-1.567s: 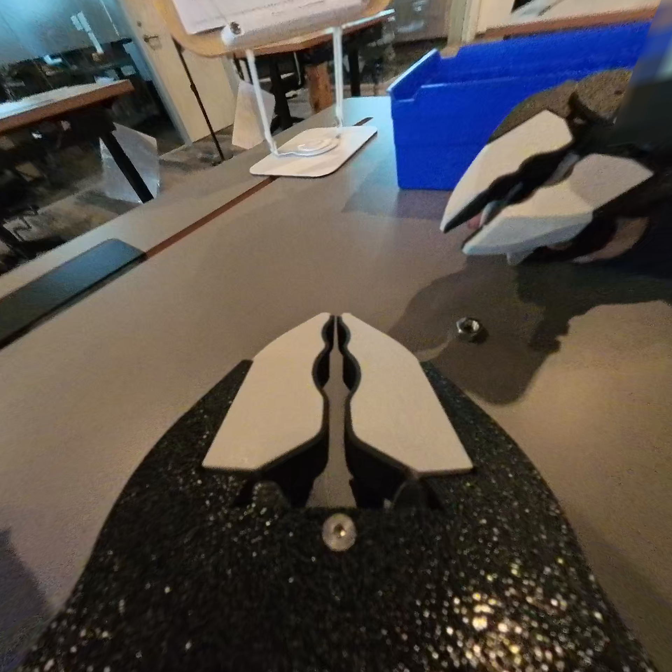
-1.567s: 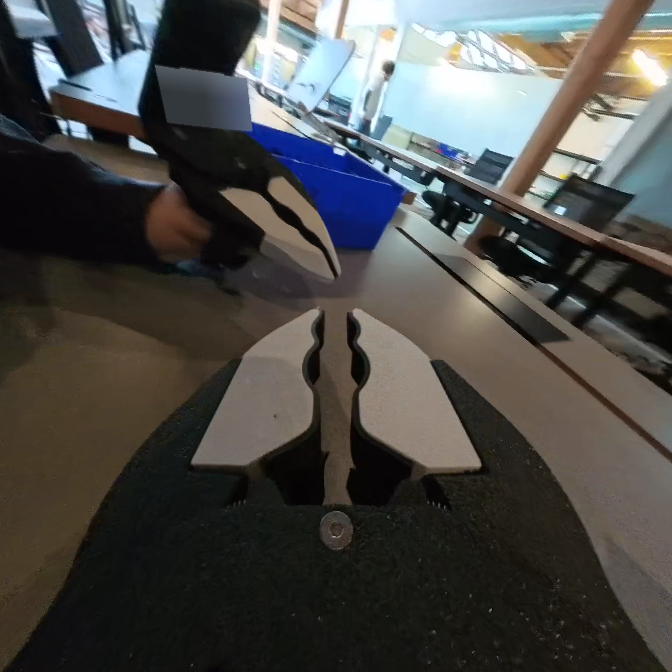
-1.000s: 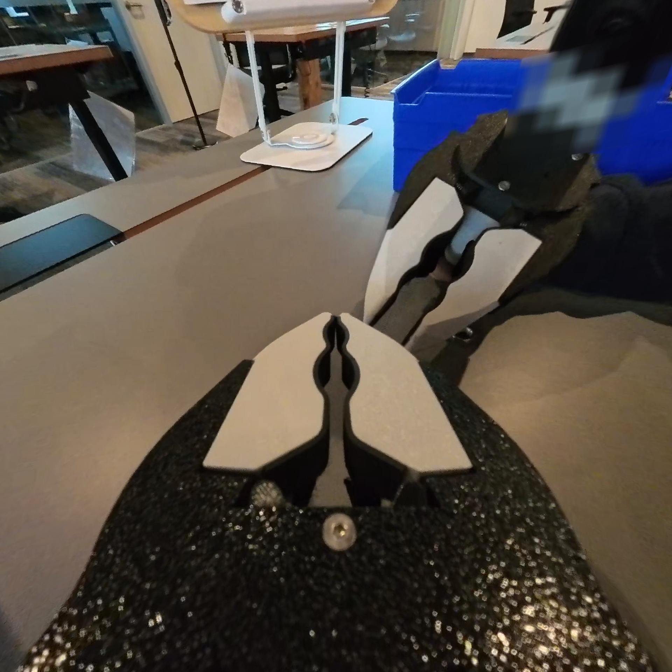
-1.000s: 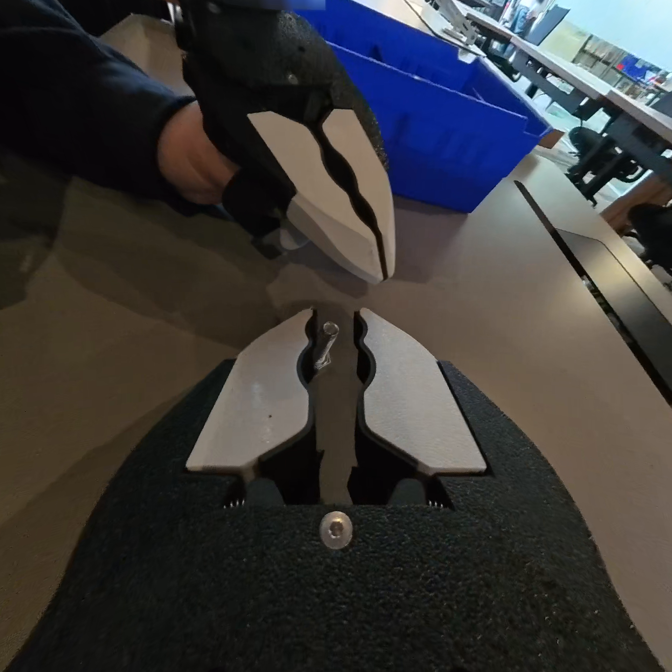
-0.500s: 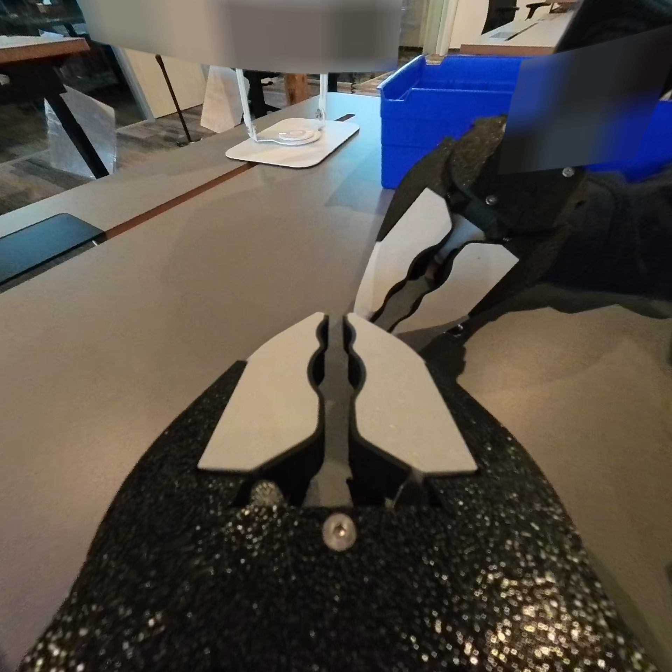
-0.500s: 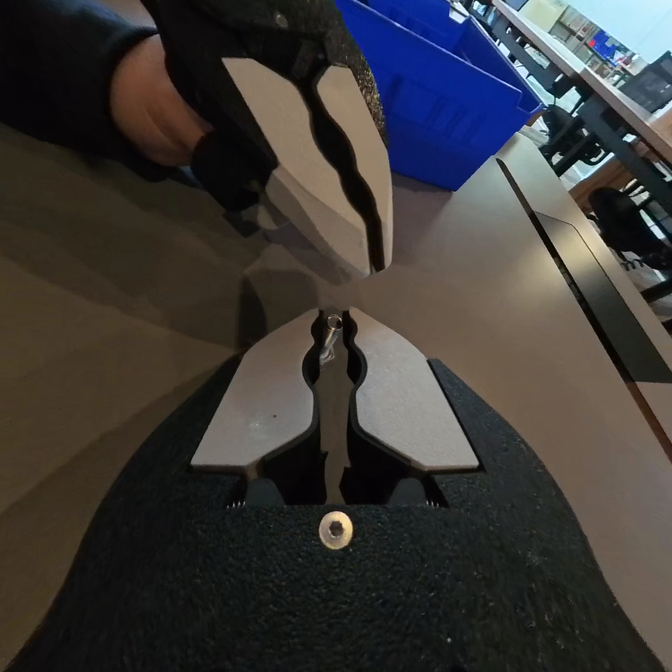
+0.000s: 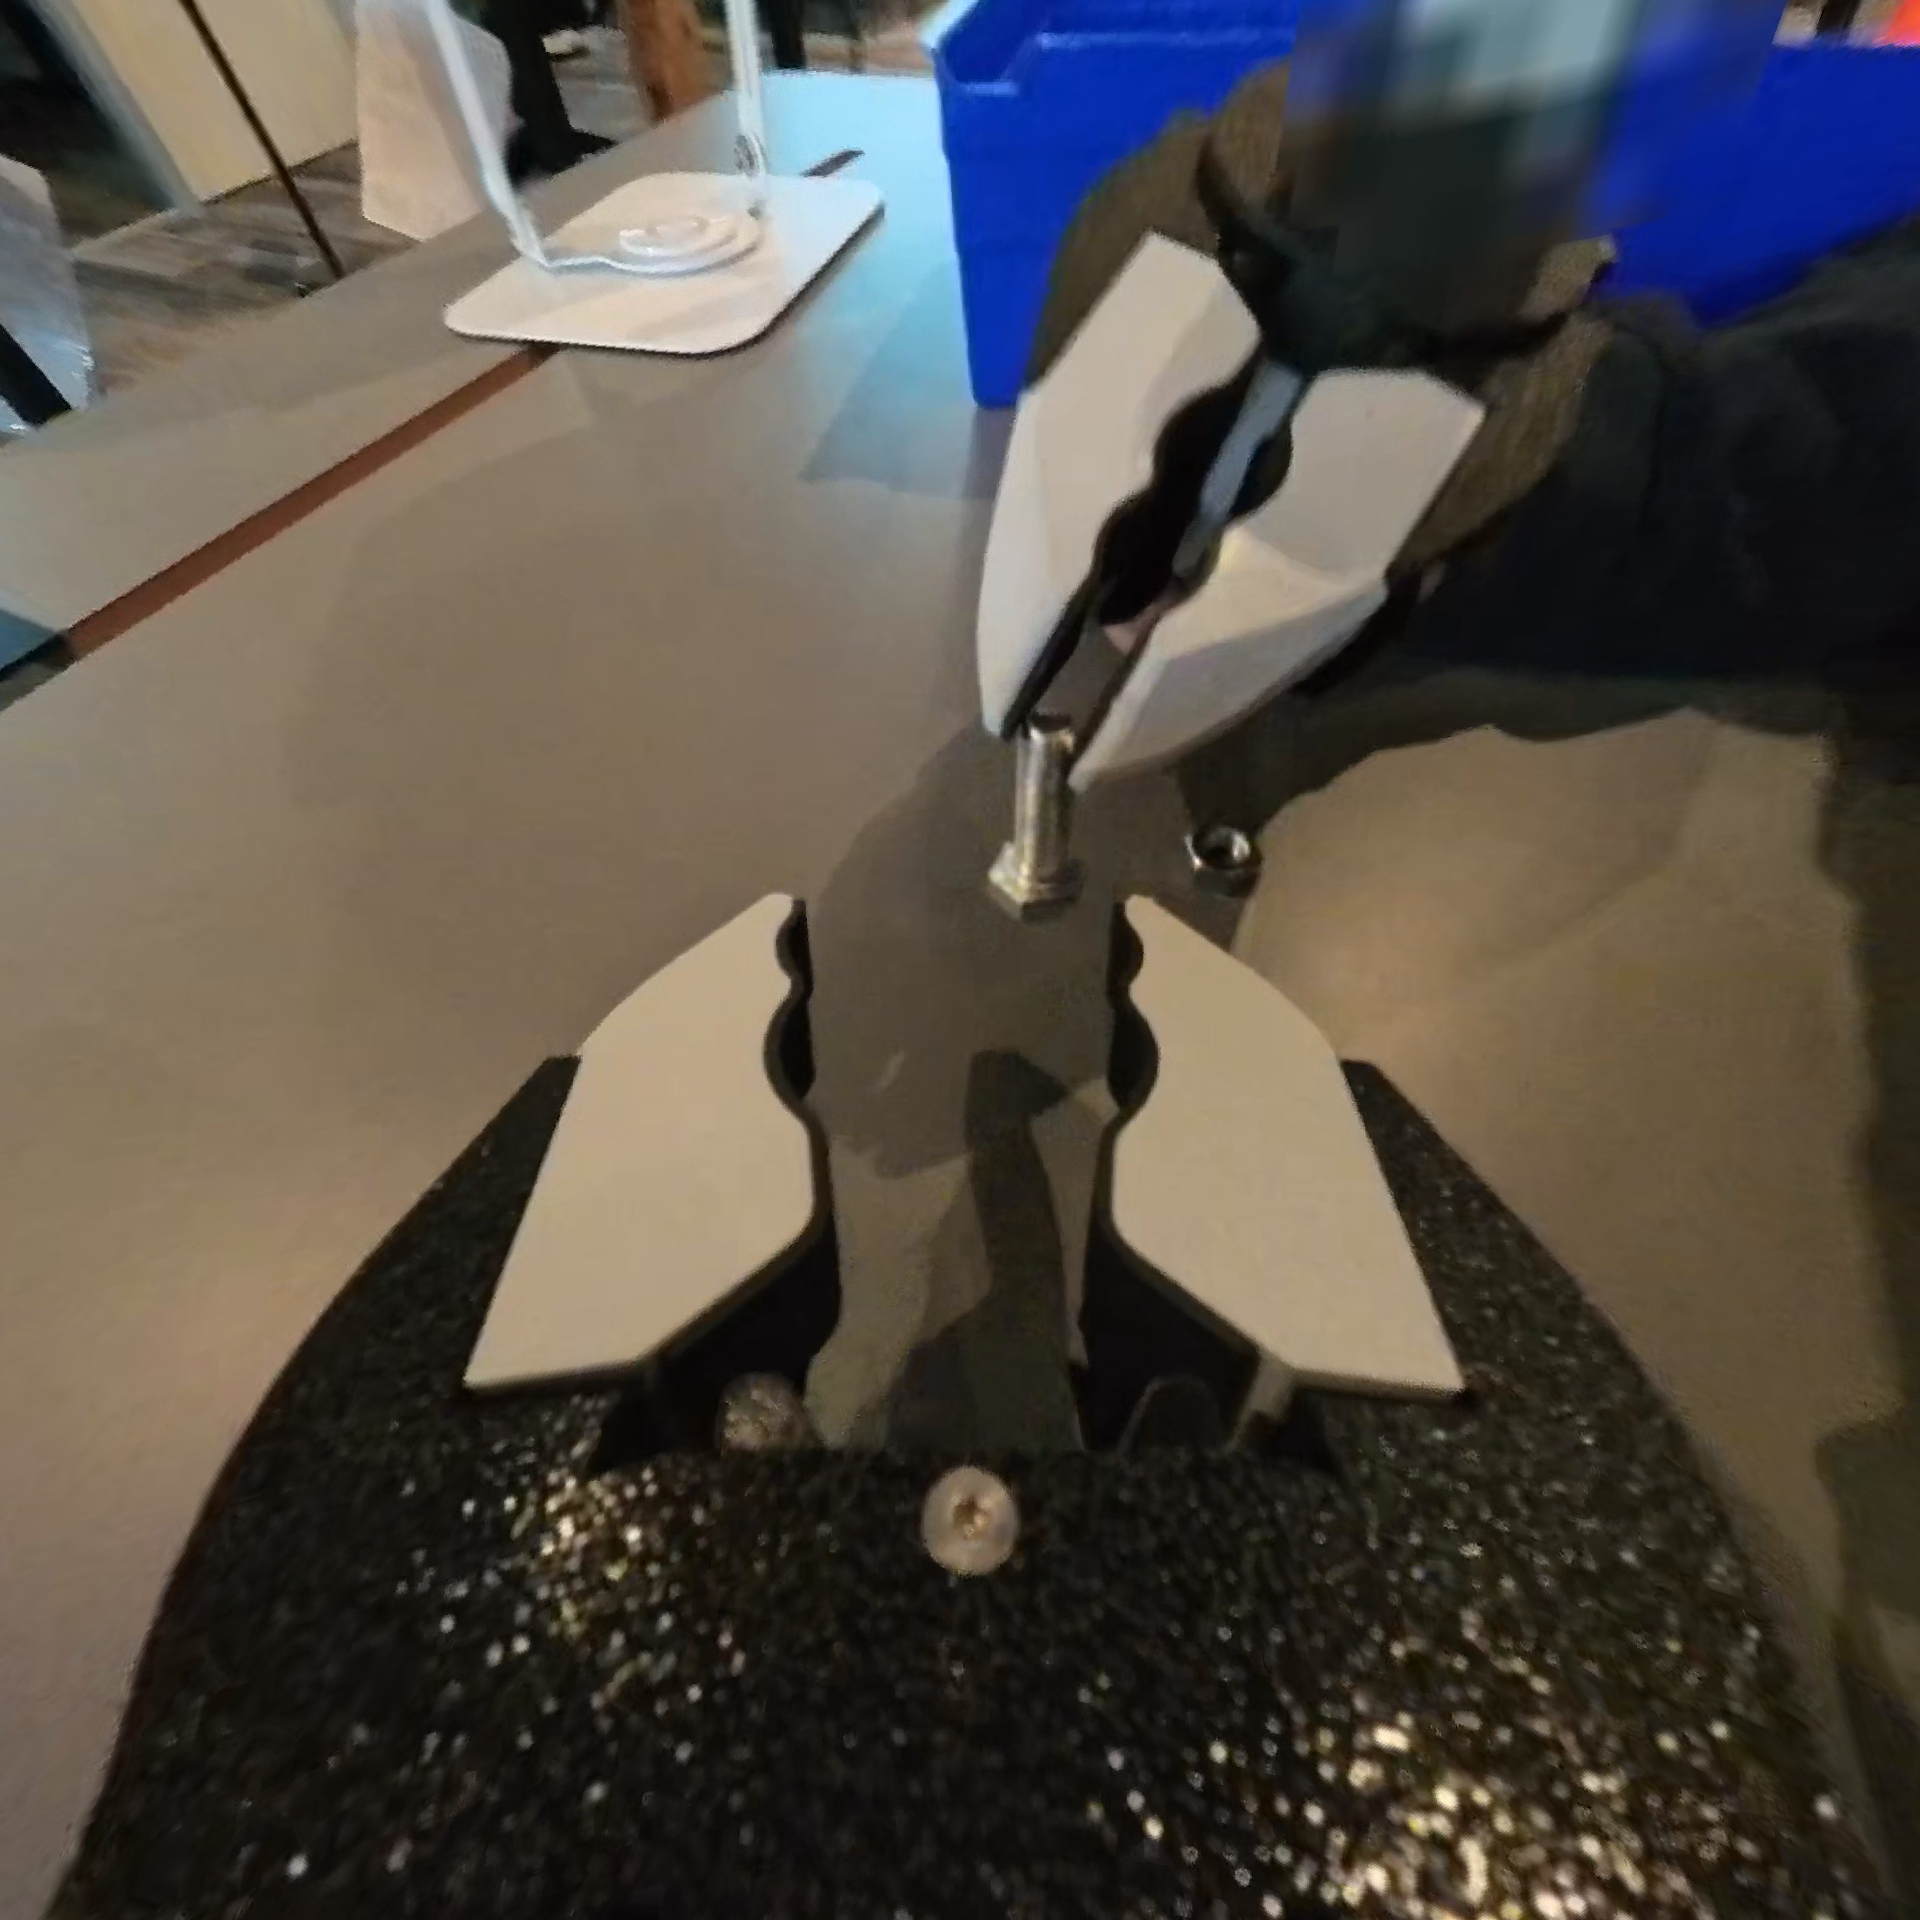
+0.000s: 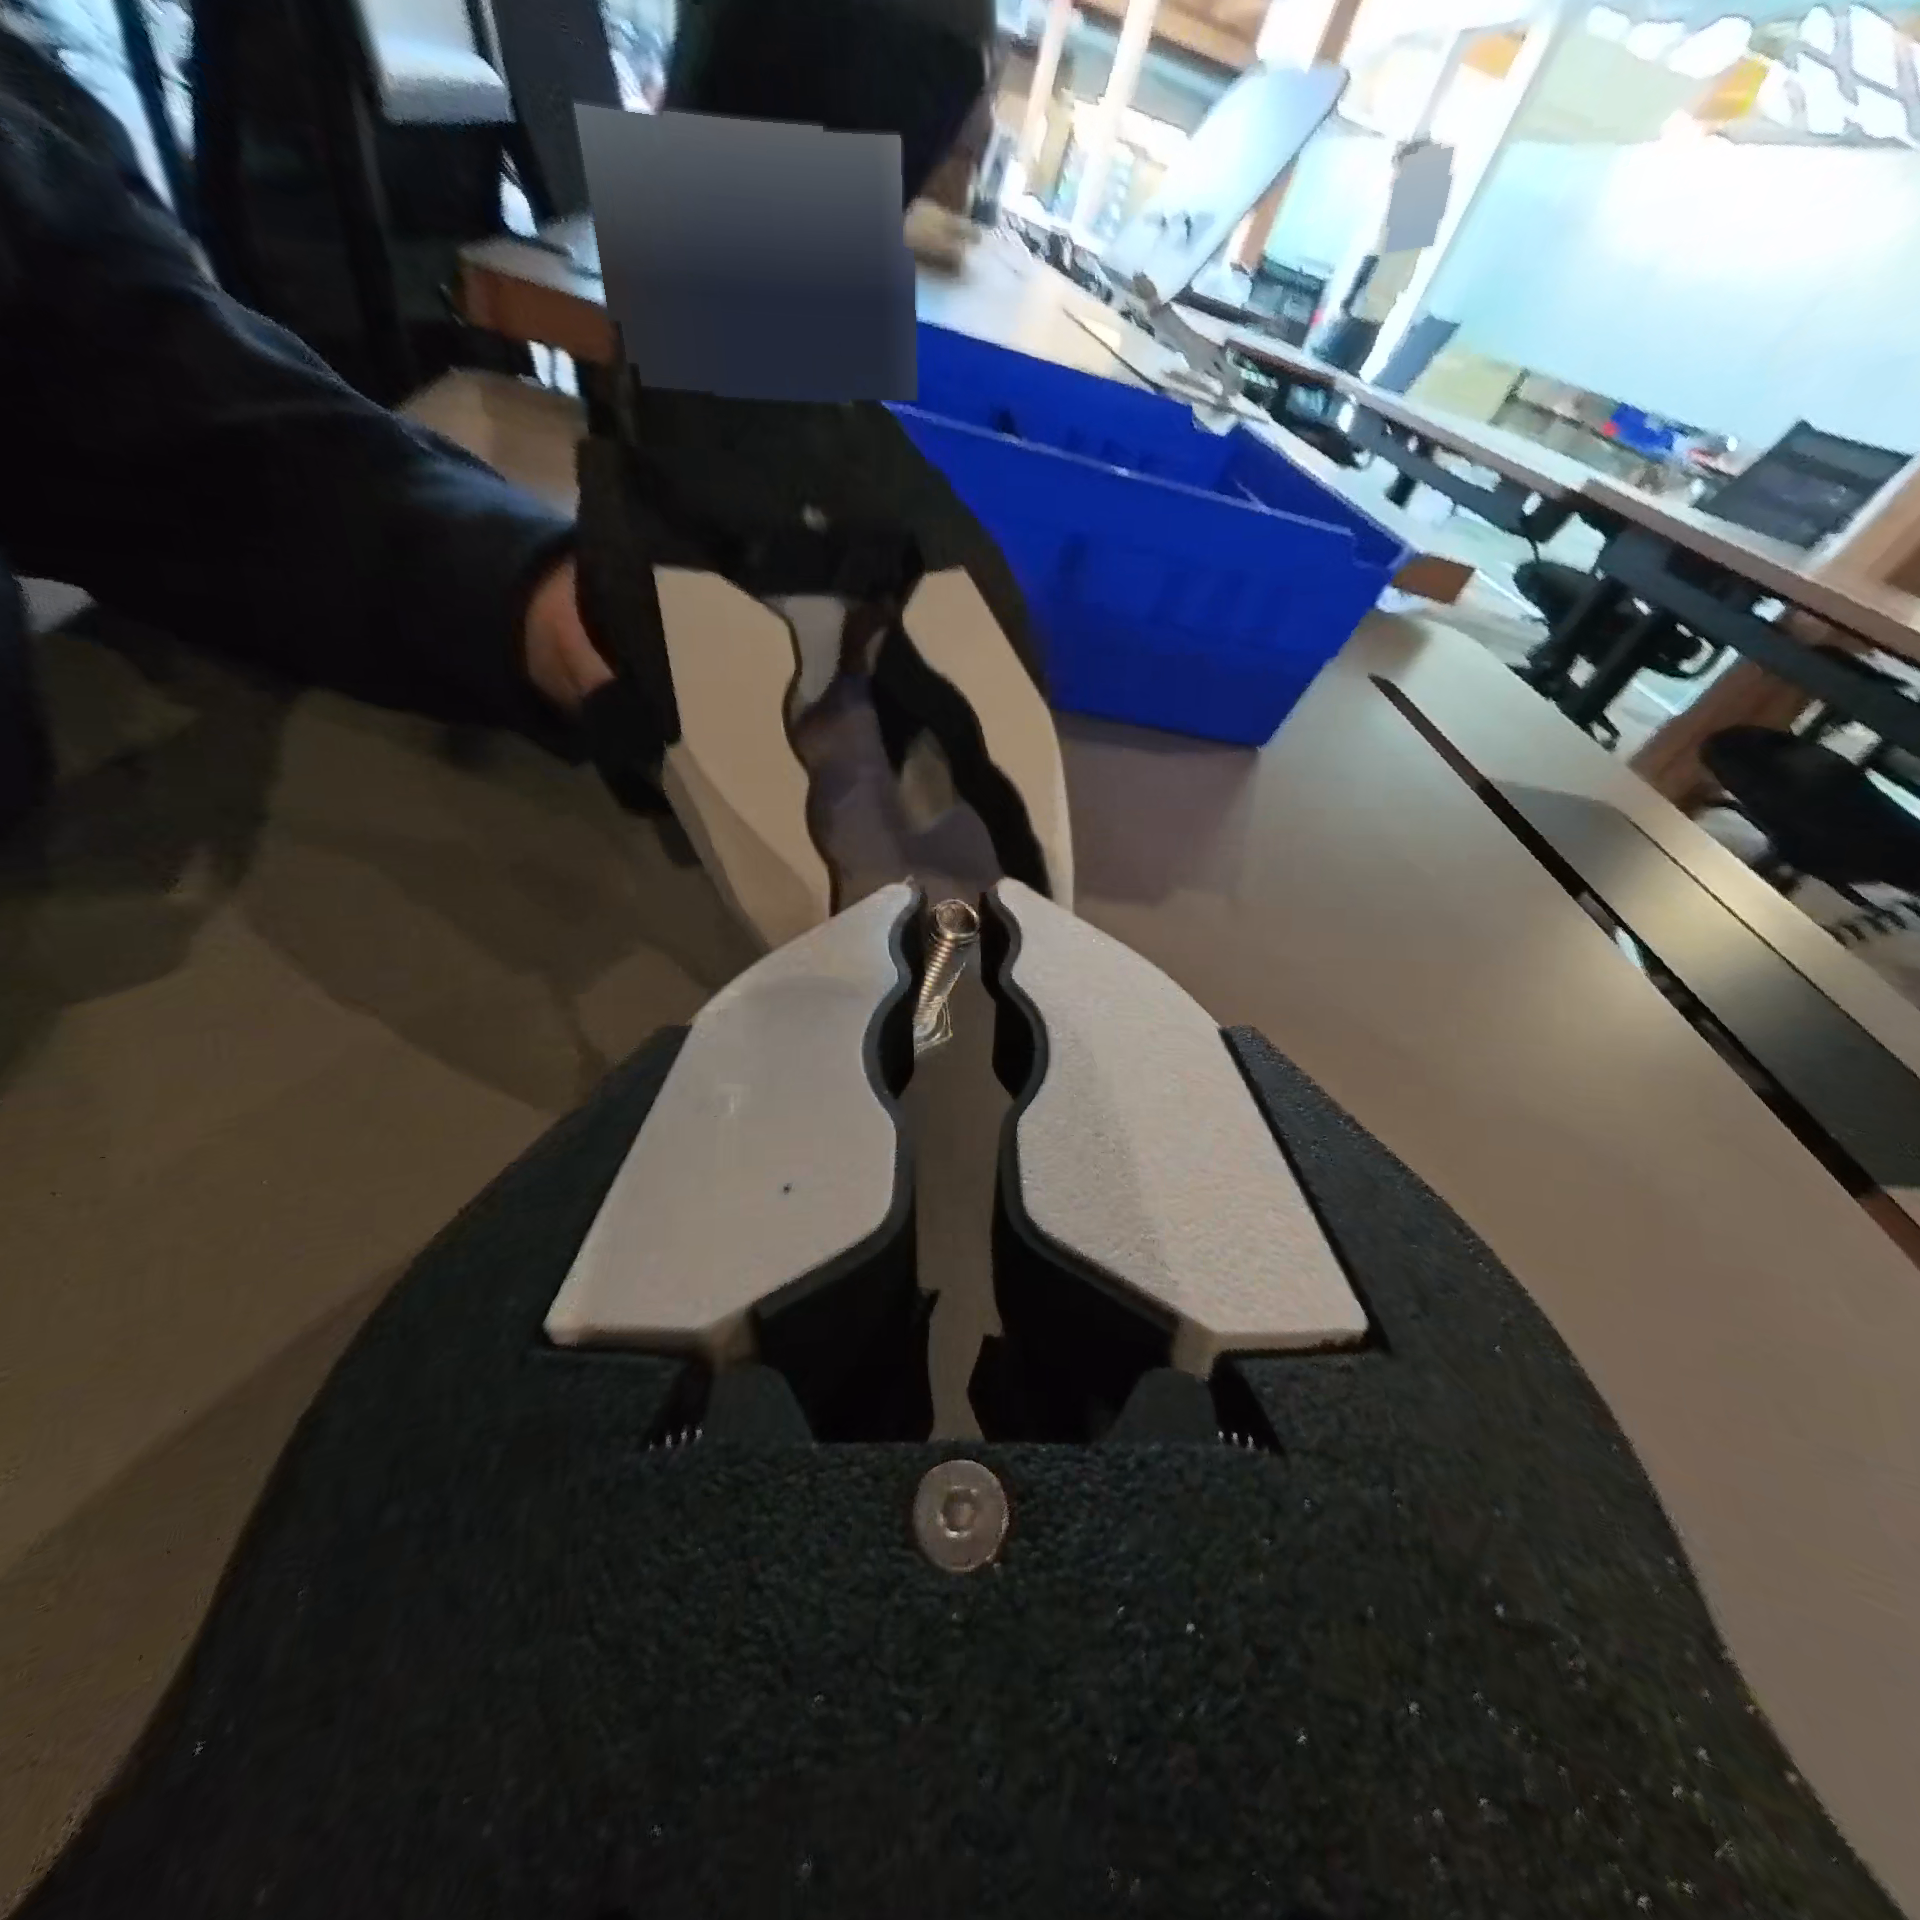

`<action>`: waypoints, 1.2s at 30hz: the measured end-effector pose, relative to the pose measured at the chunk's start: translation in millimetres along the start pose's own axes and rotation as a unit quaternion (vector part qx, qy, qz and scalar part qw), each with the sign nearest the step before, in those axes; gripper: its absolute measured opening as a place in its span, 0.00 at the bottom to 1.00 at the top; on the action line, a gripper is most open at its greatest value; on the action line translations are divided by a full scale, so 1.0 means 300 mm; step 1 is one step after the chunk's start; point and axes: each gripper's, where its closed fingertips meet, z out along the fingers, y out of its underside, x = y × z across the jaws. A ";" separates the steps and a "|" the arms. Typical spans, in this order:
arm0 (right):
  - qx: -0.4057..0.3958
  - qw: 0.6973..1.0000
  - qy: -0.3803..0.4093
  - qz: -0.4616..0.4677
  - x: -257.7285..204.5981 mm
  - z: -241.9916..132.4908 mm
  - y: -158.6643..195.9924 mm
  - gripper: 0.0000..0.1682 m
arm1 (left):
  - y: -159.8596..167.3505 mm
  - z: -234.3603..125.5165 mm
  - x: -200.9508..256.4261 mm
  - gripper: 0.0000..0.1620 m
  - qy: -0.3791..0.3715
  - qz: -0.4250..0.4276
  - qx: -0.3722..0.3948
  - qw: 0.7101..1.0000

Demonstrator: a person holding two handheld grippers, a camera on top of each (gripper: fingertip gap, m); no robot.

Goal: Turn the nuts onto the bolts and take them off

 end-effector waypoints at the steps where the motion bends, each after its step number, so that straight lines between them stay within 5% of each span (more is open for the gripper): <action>1: 0.012 1.000 -0.005 0.002 -0.003 -0.007 -0.009 0.06 | 0.009 0.007 0.013 0.34 0.004 0.016 -0.012 1.000; 10: 0.054 0.998 0.002 0.017 0.000 -0.017 -0.047 0.05 | 0.067 0.052 0.092 0.31 0.001 0.167 -0.074 0.983; 20: 0.103 0.994 -0.009 0.025 -0.020 -0.025 -0.091 0.05 | -0.048 -0.004 0.087 0.29 0.021 0.104 0.054 0.993; 36: 0.149 0.986 -0.058 0.036 -0.081 -0.024 -0.138 0.05 | -0.099 -0.049 0.130 0.16 0.087 0.081 0.124 0.985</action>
